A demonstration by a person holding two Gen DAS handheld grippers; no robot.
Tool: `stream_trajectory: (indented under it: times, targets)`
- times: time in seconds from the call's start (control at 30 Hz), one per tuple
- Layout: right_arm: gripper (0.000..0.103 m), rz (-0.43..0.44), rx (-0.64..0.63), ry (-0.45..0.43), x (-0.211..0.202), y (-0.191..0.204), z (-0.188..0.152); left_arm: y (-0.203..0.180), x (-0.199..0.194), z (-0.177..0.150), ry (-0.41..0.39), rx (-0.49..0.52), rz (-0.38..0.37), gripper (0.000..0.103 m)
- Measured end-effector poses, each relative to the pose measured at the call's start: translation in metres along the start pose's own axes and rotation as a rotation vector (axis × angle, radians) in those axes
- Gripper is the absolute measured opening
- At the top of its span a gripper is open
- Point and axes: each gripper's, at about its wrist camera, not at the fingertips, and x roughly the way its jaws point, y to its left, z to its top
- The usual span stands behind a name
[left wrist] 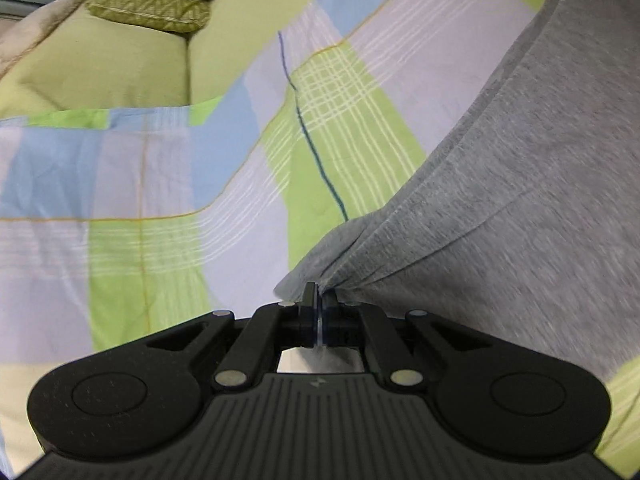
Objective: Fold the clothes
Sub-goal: 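Lift the hem with both grippers and fold it over toward the collar, then lower the folded shirt and open both grippers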
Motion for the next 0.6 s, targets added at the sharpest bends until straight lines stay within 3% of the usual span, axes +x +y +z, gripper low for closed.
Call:
stream_trajectory:
  times: [0.27,0.37,0.5,0.6]
  targets:
    - [0.001,-0.047,0.123,0.016,0.01,-0.038,-0.012,-0.002,0.032,0.006,0.059,-0.068,-0.012,0.001]
    - [0.002,-0.073,0.157,0.058,0.02,-0.049,-0.015,-0.006,0.041,0.0,0.089,-0.091,0.001,0.009]
    - [0.005,-0.149,0.138,0.074,0.022,-0.054,-0.017,0.004,0.031,-0.019,0.095,-0.231,0.032,0.024]
    - [0.005,-0.207,0.113,0.04,0.01,-0.052,-0.015,0.005,-0.001,-0.045,0.076,-0.409,0.072,0.024]
